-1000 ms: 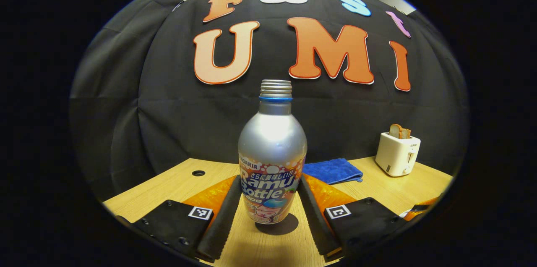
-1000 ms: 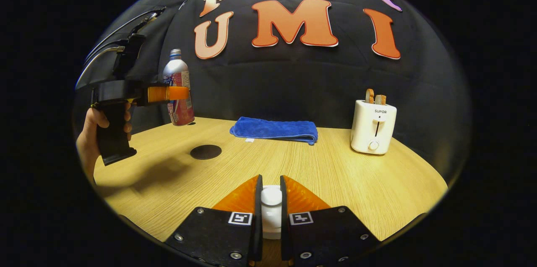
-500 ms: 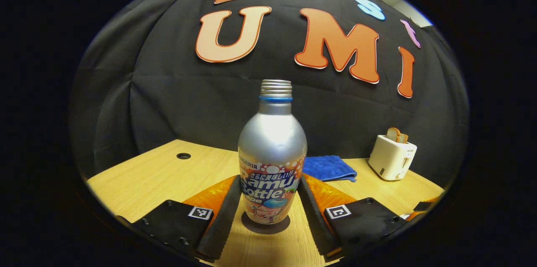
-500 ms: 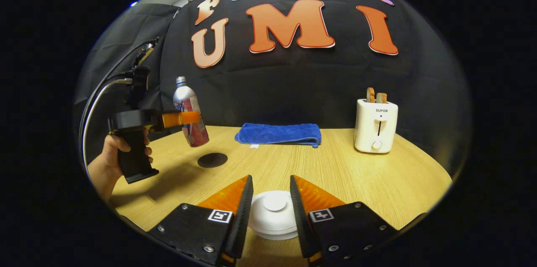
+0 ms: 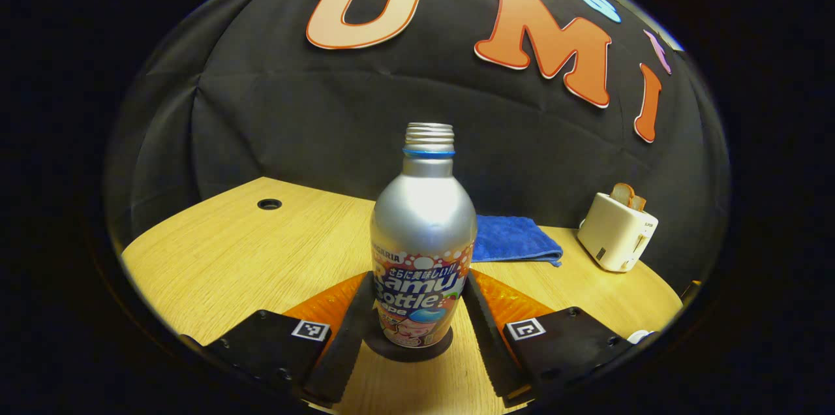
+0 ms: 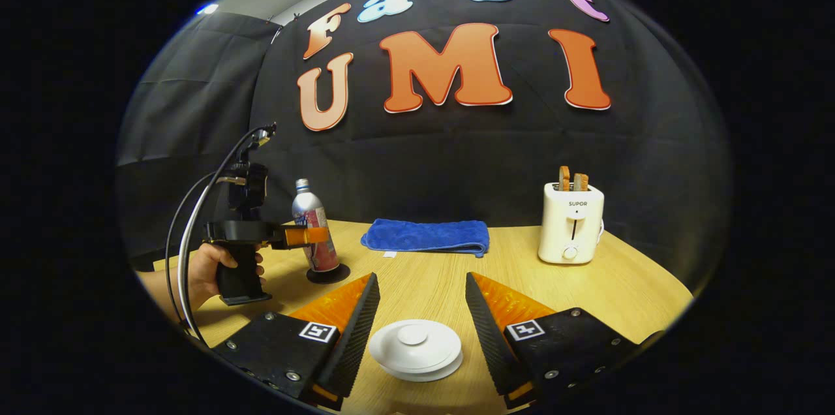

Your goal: Open the teacup lid with one hand, grasp the water bottle and pour water into the teacup with the other hand; after pouring, place the water bottle on the coaster and then close the teacup lid.

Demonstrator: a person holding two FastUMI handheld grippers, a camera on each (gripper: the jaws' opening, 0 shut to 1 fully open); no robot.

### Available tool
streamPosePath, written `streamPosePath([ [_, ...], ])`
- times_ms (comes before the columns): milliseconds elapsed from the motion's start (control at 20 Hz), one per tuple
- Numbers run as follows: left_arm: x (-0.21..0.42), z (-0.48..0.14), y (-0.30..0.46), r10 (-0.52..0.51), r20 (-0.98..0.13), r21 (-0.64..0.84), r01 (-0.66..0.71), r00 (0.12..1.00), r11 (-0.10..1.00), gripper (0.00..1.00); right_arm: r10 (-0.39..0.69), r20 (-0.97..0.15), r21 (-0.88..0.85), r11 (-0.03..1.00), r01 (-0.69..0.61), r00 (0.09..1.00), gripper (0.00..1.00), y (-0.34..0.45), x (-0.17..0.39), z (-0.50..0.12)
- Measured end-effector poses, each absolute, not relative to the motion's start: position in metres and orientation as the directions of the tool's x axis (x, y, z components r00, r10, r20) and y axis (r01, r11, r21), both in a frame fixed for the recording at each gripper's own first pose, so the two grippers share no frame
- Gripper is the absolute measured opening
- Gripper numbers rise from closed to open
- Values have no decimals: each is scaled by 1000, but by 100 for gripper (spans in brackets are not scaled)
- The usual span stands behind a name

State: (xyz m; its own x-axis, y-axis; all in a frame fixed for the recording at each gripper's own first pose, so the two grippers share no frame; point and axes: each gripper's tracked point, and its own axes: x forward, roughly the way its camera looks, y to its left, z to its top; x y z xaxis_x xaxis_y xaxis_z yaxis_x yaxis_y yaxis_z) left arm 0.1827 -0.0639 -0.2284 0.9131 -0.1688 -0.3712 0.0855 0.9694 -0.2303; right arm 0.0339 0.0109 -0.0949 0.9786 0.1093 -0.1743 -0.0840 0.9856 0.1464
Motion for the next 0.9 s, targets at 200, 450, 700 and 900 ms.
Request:
streamPosePath([
  [200, 184, -237, -67, -175, -394, -220, 92, 902, 971, 86, 83, -182, 119, 991, -62, 980, 80, 1, 40, -97],
  [450, 183, -236, -63, -183, -390, -218, 103, 902, 971, 92, 78, -180, 112, 992, -58, 981, 80, 3, 44, -96],
  [700, 174, -216, -73, -234, -342, -241, 156, 910, 958, 92, 78, -149, 103, 993, -63, 986, 80, 10, 45, -81],
  [900, 163, -199, -70, -235, -308, -225, 169, 922, 959, 92, 72, -134, 94, 994, -60, 988, 80, 14, 41, -72],
])
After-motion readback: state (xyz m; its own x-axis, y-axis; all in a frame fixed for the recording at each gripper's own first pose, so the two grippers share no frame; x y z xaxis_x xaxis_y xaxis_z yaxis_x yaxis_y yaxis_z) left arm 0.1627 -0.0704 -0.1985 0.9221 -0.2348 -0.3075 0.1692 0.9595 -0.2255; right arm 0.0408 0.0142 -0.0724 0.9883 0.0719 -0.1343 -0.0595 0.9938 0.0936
